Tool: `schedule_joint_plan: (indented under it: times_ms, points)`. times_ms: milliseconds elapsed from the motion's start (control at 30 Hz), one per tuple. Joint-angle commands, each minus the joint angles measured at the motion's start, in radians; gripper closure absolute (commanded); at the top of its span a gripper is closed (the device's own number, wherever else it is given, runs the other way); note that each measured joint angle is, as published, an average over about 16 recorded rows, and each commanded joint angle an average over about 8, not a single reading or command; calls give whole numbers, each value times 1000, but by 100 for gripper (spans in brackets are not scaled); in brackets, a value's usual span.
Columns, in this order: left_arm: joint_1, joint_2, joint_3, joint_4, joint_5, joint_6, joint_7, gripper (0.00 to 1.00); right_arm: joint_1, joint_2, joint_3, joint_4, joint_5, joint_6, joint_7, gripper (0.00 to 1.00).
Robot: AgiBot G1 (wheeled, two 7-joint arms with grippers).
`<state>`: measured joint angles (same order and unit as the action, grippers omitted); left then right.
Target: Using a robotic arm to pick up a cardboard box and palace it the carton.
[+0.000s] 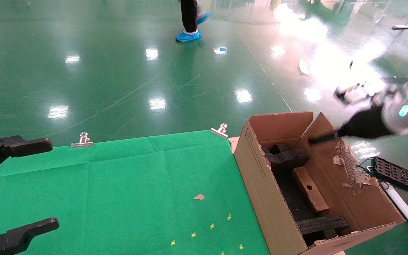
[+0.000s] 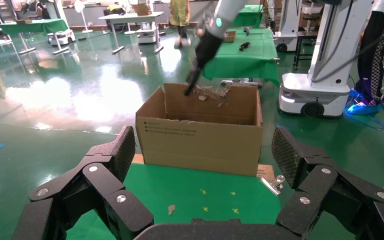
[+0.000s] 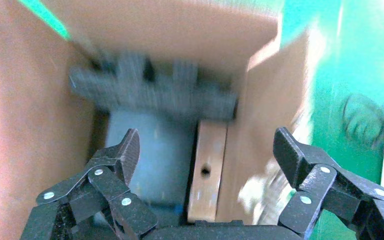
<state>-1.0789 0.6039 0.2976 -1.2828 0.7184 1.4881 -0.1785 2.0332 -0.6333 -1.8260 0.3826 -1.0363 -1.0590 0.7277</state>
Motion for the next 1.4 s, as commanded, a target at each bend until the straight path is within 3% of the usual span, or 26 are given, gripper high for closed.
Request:
schedule_joint_plan:
  times_ms: [33,233,567,1400]
  points:
    - [0,0,0,0,0,0,0,0,57,13,9,17,-2,-7,-19,0]
    - [0,0,0,0,0,0,0,0,161,72,39,154,-7,25,-81,0]
    - [0,0,1,0,-1,-1,1,0,149,114,67,320,-41,110,-116,0]
    - [-1,-1,2,1,-2,-1,1,0,-306,76,675,562,101,-112,-290,0]
